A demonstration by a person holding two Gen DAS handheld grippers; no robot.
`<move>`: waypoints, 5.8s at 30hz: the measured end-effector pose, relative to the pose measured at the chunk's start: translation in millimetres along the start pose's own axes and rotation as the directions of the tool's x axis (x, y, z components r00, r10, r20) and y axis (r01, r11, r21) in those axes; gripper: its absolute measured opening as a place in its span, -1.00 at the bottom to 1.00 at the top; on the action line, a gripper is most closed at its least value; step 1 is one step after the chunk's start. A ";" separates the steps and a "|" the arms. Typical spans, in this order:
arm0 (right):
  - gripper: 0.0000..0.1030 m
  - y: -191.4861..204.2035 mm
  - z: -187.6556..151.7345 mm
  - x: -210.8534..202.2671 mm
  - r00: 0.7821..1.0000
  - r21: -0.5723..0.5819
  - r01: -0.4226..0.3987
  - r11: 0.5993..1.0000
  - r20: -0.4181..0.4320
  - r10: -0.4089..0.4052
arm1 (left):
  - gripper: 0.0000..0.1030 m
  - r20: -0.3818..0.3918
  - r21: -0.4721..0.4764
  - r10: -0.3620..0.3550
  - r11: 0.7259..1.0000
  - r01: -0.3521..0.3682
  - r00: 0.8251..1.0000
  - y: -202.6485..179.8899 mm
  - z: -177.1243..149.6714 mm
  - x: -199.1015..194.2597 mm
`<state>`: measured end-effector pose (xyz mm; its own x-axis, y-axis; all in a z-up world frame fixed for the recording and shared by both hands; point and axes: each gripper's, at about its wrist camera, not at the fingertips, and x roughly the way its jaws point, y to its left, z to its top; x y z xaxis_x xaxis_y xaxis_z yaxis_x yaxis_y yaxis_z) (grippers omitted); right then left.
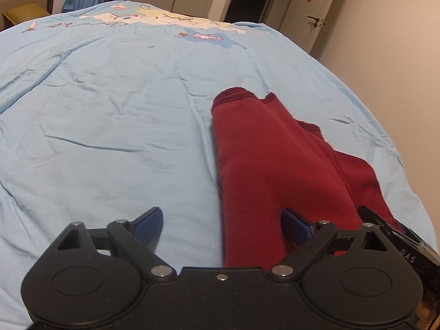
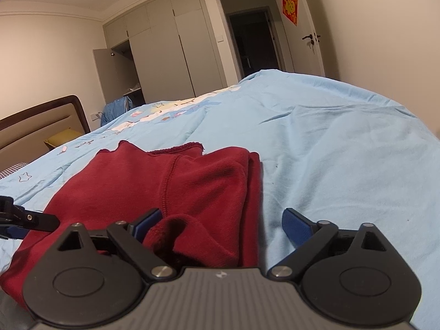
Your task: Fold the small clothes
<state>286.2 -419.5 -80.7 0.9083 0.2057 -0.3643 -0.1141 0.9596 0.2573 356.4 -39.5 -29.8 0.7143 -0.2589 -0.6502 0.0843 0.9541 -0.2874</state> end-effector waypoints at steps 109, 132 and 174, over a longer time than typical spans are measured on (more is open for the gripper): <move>1.00 189.7 30.2 -107.2 0.941 -0.284 -0.085 0.955 0.291 0.170 | 0.98 0.443 0.008 0.252 0.959 -0.285 0.861 47.5 -40.5 -202.4; 1.00 175.2 -27.2 -127.0 0.977 -0.250 -0.047 0.967 0.190 0.097 | 0.98 0.395 0.045 0.254 0.955 -0.295 0.883 54.8 -99.8 -197.2; 1.00 165.2 -31.4 -110.7 0.987 -0.221 -0.043 0.974 0.140 0.075 | 0.99 0.356 0.084 0.260 0.948 -0.308 0.898 48.6 -98.9 -180.9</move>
